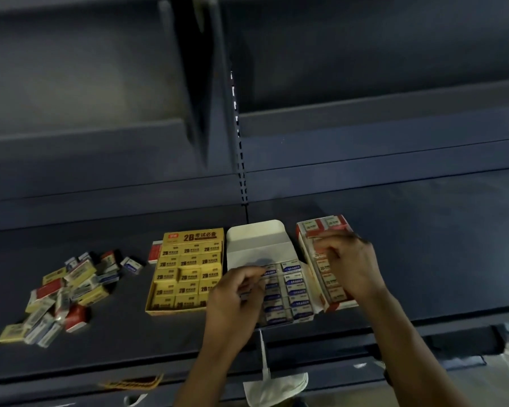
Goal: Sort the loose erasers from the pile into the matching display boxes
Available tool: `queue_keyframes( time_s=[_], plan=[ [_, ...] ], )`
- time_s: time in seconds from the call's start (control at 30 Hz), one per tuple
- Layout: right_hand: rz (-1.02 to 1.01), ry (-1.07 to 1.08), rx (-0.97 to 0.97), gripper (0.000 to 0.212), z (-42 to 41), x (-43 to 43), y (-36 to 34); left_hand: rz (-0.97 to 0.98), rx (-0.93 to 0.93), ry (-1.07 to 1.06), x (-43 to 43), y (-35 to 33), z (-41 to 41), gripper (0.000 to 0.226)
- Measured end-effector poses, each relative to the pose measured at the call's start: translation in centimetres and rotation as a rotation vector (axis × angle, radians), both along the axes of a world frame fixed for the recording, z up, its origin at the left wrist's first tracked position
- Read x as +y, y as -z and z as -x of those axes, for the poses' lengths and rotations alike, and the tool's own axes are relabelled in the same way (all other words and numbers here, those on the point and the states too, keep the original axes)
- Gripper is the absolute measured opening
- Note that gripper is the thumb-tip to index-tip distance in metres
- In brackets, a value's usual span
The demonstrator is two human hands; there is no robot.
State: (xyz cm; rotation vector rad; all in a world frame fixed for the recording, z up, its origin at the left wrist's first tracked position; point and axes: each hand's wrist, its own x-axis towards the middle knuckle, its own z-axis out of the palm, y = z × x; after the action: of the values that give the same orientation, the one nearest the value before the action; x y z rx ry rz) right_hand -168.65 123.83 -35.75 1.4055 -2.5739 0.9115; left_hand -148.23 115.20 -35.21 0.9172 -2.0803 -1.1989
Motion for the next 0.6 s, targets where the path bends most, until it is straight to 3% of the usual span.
queue_keyframes(
  time_s=[0.37, 0.6],
  plan=[
    [-0.11, -0.018, -0.105, 0.017, 1.2, -1.0, 1.0, 0.036, -0.003, -0.073, 0.8, 0.3, -0.3, 0.03],
    [-0.116, -0.001, -0.127, 0.021, -0.5, -1.8, -0.2, 0.072, 0.004, -0.074, 0.0, 0.0, -1.5, 0.035]
  ],
)
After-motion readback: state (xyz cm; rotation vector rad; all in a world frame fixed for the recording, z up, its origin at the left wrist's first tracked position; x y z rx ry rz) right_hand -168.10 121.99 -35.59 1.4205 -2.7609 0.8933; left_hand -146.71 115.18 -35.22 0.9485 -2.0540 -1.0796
